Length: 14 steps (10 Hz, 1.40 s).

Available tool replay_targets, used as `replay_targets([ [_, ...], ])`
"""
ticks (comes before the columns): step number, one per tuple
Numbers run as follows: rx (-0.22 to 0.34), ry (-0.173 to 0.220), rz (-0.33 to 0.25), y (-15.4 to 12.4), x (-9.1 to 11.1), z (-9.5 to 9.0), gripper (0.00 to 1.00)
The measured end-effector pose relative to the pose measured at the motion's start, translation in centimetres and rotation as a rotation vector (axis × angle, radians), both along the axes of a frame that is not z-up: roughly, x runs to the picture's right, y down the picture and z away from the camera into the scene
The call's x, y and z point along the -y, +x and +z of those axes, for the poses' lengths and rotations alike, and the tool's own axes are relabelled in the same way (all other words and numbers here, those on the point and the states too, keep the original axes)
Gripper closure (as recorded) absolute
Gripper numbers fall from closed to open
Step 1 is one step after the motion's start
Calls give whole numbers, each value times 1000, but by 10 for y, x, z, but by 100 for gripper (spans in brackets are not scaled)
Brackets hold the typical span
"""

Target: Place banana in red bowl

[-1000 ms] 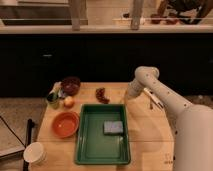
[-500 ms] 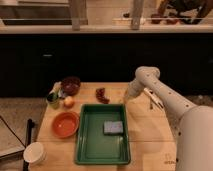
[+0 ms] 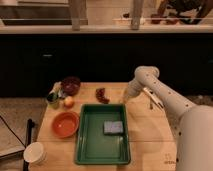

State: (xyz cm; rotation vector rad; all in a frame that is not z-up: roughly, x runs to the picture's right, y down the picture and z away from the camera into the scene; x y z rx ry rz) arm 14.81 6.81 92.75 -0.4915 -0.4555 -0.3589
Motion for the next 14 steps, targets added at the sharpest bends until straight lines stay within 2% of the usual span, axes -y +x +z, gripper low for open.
replay_targets([
  [7, -4, -4, -16, -7, 4, 5, 20],
  [11, -18, -31, -16, -5, -1, 13, 20],
  [12, -18, -40, -16, -5, -4, 16, 22],
  [14, -16, -54, -14, -4, -8, 20, 38],
])
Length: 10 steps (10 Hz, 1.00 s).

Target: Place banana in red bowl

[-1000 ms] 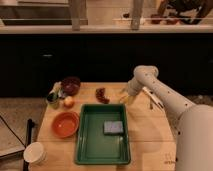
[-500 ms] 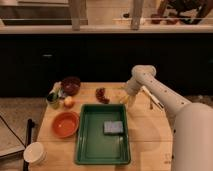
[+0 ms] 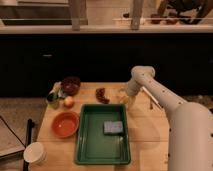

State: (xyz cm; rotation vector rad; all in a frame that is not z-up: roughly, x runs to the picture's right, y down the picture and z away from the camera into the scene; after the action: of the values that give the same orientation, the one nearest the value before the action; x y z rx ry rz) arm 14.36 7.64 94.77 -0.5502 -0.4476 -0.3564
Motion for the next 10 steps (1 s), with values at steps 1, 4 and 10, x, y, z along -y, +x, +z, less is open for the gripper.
replay_targets([
  [1, 0, -7, 6, 3, -1, 1, 51],
  [4, 5, -15, 15, 6, -1, 2, 80],
  [10, 9, 12, 38, 13, 7, -6, 100],
])
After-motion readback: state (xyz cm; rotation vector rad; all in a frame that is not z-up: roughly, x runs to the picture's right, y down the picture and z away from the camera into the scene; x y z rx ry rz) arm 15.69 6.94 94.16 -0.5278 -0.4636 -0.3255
